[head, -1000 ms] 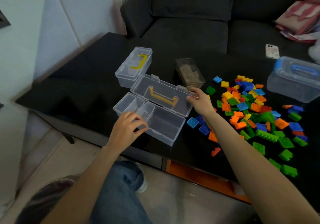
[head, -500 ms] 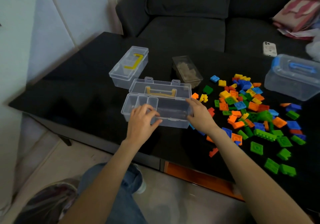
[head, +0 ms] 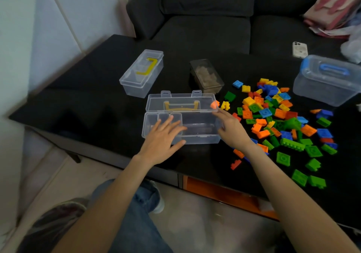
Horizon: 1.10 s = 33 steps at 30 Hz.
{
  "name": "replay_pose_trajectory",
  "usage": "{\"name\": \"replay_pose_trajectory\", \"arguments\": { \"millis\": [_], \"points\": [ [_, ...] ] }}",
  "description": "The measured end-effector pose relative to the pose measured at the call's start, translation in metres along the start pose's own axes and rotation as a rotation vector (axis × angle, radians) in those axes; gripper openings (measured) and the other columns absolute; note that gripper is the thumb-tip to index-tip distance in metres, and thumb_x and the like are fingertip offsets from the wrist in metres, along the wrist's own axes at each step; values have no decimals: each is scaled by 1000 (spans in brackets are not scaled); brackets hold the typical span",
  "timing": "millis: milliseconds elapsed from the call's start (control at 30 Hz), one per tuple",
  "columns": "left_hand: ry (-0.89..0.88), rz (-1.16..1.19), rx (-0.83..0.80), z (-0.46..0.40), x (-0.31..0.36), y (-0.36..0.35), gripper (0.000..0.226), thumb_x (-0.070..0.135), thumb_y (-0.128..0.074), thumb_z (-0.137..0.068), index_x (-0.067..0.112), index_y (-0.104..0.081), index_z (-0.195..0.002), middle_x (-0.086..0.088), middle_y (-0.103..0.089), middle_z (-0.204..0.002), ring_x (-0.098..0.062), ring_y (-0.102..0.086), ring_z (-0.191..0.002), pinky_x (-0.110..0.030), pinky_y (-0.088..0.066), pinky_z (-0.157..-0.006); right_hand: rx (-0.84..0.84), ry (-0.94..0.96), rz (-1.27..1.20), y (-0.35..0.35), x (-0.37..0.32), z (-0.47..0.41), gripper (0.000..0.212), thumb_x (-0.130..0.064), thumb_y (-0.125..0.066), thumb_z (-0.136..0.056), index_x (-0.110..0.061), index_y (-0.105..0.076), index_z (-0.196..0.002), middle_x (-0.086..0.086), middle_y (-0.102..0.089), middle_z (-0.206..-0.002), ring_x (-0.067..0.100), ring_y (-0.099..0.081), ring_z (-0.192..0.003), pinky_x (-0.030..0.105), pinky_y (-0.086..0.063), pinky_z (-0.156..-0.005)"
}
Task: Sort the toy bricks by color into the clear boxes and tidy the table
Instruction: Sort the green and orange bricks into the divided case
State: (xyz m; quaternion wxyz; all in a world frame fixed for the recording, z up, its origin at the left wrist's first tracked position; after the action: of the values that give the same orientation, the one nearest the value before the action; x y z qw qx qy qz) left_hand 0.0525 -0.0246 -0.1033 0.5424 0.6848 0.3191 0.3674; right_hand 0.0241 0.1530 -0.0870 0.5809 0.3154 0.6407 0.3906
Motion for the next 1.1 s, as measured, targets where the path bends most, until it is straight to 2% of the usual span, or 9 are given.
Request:
{"name": "replay_pose_trajectory", "arguments": {
  "millis": [100, 200, 300, 367, 433, 533, 733, 900, 1100],
  "points": [
    [11, 49, -25, 0, 1, 1, 63, 63, -18, -89, 31, -39, -139, 0, -29, -153, -15, -7, -145, -42, -3, -117, 78, 5, -22, 14, 4, 12, 49, -13, -55, -93, -18, -43, -140, 5, -40, -147, 19, -39, -134, 28, -33, -107],
    [20, 106, 95, -1, 12, 14, 52, 54, -33, -92, 28, -48, -134, -6, -33, -151, -21, -16, -144, -49, -20, -115, 163, 3, -68, 38, 23, 43, 41, -21, -55, -94, -18, -49, -134, 4, -51, -136, 18, -46, -128, 29, -36, -103],
    [-40, 220, 290, -6, 53, 36, 39, 37, -46, -92, 21, -55, -126, -5, -43, -141, -19, -28, -138, -37, -28, -111, 247, -14, -53, 61, 59, 87, 37, -18, -61, -90, -16, -57, -126, 6, -59, -125, 25, -52, -119, 34, -40, -99],
    [-130, 325, 312, -15, 101, 40, 34, 29, -50, -90, 19, -57, -122, -2, -48, -134, -15, -35, -132, -25, -29, -106, 311, -80, 9, 75, 92, 121, 38, -13, -67, -84, -14, -61, -121, 9, -62, -118, 31, -54, -113, 38, -41, -95],
    [-207, 406, 266, -27, 149, 33, 31, 23, -54, -89, 19, -59, -119, 0, -53, -126, -13, -44, -122, -17, -33, -98, 364, -173, 88, 85, 120, 150, 42, -11, -74, -78, -12, -63, -118, 11, -63, -113, 35, -53, -107, 40, -42, -93],
    [-262, 449, 97, -52, 217, 0, 39, 24, -61, -87, 19, -56, -125, 1, -54, -123, -16, -48, -116, -22, -37, -94, 371, -353, 228, 98, 165, 194, 55, -26, -80, -73, -12, -61, -123, 16, -57, -118, 38, -47, -108, 47, -44, -91],
    [-74, 13, -209, -97, 253, -70, 96, 63, -61, -77, 19, -16, -149, -14, -31, -145, -33, -32, -130, -40, -29, -104, 138, -654, 188, 83, 218, 228, 104, -65, -67, -69, -23, -18, -150, 12, -31, -139, 32, -44, -122, 41, -47, -88],
    [-31, -24, -177, -113, 251, -80, 81, 60, -66, -74, 20, -34, -136, -8, -44, -131, -29, -43, -119, -38, -34, -97, 59, -562, 220, 65, 212, 197, 111, -69, -64, -69, -20, -8, -151, 6, -29, -143, 26, -52, -119, 34, -49, -80],
    [-204, 61, -147, -116, 274, -82, 62, 49, -65, -81, 26, -41, -133, 0, -49, -127, -22, -43, -122, -35, -30, -99, 122, -443, 55, 66, 211, 177, 99, -51, -73, -73, -20, -19, -149, 2, -40, -137, 23, -55, -113, 35, -51, -82]
  ]
}}
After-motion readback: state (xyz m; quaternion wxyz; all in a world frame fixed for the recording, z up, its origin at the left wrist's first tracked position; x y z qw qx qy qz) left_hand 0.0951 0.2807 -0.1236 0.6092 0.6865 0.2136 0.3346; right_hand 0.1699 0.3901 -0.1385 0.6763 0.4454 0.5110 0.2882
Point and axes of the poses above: each hand's wrist, its own z-axis away from the middle knuckle, its own y-axis out of the back of the hand, x = y × z, the point moved 10 cm from there along -z, towards the middle knuckle
